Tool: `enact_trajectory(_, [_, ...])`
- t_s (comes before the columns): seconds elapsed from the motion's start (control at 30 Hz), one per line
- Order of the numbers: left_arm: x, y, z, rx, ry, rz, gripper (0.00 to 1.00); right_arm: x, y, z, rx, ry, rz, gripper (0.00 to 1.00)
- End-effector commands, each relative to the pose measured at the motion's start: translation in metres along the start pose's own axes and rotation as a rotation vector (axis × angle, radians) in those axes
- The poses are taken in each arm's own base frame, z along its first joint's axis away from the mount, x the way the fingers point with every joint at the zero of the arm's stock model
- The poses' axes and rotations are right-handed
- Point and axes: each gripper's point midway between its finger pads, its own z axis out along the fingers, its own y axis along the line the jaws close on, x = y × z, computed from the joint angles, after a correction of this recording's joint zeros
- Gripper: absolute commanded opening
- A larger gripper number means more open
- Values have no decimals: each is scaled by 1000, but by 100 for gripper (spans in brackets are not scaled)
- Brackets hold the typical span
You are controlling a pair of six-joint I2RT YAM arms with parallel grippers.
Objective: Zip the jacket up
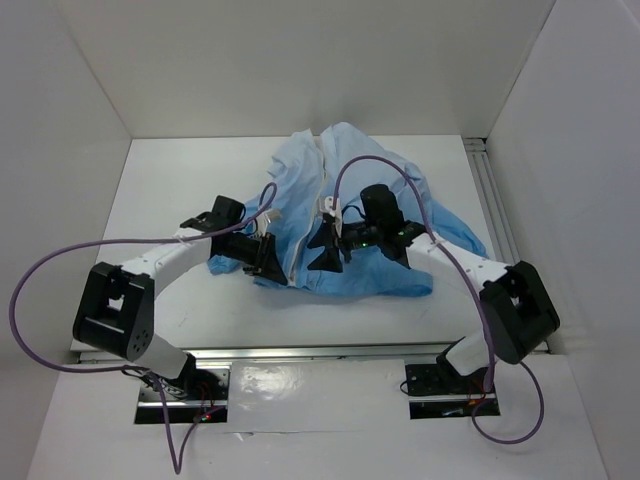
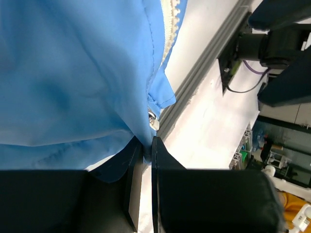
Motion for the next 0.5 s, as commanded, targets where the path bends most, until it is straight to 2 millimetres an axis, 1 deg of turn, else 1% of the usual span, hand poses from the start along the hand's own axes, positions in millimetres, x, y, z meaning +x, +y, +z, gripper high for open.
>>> enact_trajectory(0.0, [-14, -1, -16, -23, -48, 91, 0, -5, -5, 7, -40, 19, 25, 62])
enact_trajectory(0.07, [-22, -1, -18, -32, -64, 158, 0, -8, -9, 11, -26, -16, 32, 60])
enact_trajectory(0.1, [-31, -3, -23, -36, -84, 185, 0, -8, -12, 12, -10, -26, 37, 59])
enact_trajectory(0.17, [-40, -5, -27, -27, -103, 264, 0, -13, -21, 13, 40, -44, 43, 59])
enact_trajectory(0.2, [-42, -5, -26, -10, -98, 283, 0, -14, -25, 12, 61, -45, 50, 59])
enact_trajectory(0.23, [-52, -7, -29, 2, -113, 317, 0, -13, -27, 12, 70, -43, 50, 58])
enact_trajectory(0.27, [-51, -5, -24, 39, -88, 336, 0, -12, -31, 13, 87, -38, 64, 58])
enact_trajectory(0.3, [-52, -4, -22, 54, -81, 344, 0, -12, -31, 13, 87, -38, 64, 58])
enact_trajectory(0.33, [-58, -6, -20, 73, -83, 366, 0, -13, -35, 14, 96, -36, 63, 58])
enact_trajectory(0.37, [-54, -6, -18, 104, -68, 364, 0, -13, -35, 14, 96, -37, 79, 58])
enact_trajectory(0.4, [-54, 0, -13, 114, -50, 358, 0, -8, -37, 16, 103, -27, 89, 58])
enact_trajectory(0.43, [-56, -1, -12, 127, -43, 361, 0, -13, -39, 16, 105, -34, 80, 56])
enact_trajectory(0.47, [-55, -3, -11, 154, -35, 355, 0, -9, -38, 17, 103, -29, 111, 56])
